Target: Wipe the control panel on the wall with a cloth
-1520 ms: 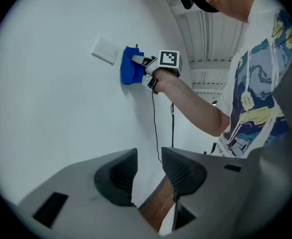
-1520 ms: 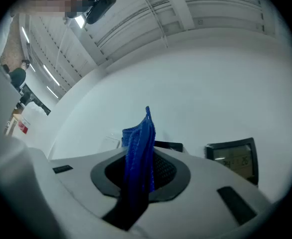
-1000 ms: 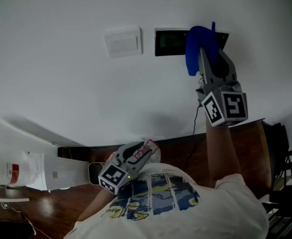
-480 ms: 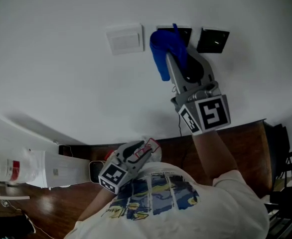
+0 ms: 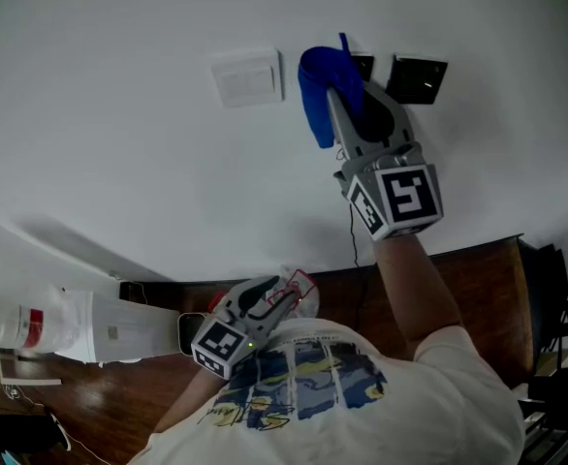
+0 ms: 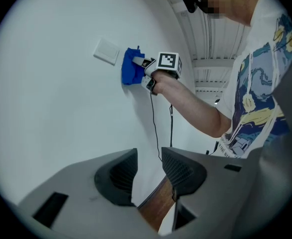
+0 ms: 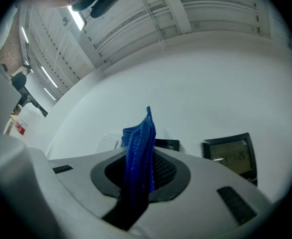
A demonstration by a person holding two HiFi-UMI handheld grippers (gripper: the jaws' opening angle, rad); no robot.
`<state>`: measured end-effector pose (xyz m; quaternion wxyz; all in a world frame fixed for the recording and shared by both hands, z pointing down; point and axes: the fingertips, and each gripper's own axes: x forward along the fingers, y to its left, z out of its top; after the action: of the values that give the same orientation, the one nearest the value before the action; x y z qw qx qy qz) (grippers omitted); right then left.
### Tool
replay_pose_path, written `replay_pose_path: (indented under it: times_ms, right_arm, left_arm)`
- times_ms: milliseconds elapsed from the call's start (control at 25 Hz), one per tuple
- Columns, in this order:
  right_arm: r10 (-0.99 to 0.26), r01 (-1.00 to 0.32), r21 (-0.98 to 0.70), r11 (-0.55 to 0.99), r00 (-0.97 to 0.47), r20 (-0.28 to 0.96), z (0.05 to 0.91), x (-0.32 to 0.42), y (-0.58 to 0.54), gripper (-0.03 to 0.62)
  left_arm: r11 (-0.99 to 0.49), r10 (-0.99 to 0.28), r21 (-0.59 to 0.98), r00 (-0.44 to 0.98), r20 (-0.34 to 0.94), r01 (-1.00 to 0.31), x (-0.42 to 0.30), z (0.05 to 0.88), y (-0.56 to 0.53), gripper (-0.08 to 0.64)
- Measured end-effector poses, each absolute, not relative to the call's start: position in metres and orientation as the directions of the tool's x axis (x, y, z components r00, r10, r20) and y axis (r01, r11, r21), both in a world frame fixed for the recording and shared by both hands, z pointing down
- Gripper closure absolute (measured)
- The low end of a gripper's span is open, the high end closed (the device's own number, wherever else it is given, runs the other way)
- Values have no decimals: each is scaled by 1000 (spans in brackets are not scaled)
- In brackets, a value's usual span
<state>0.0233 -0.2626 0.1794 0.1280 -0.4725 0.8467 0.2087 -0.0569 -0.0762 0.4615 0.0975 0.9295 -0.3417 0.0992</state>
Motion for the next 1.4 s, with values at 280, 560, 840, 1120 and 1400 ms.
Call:
replay_pose_path:
  times_ms: [280,560,840,1120,1400]
  right_arm:
    - [-803,-906,188,380,-424,-418,184,78,-267,497]
    - [-811,-909,201,365,-417,-411,187,96,-264,497]
    - [-779,-872,203,444,-488,-393,197,98,-232,497]
    - [-760,-829,178,530,-557,-335,241,113,-165,497]
    - [-782,-824,135,551,-566,-263,281,138,-127,498]
  left_arm:
    - [-761,-603,106,758,250,-640,-48,460,-76,407]
    - [-778,-583,99,772,251,-620,-31,459,-75,405]
    - [-776,-582,108,771,257,-621,-17,461,-75,406]
    - [-766,-588,121,764,266,-631,-4,462,-77,405]
    - [-771,-568,147,773,284,-620,15,466,-75,405]
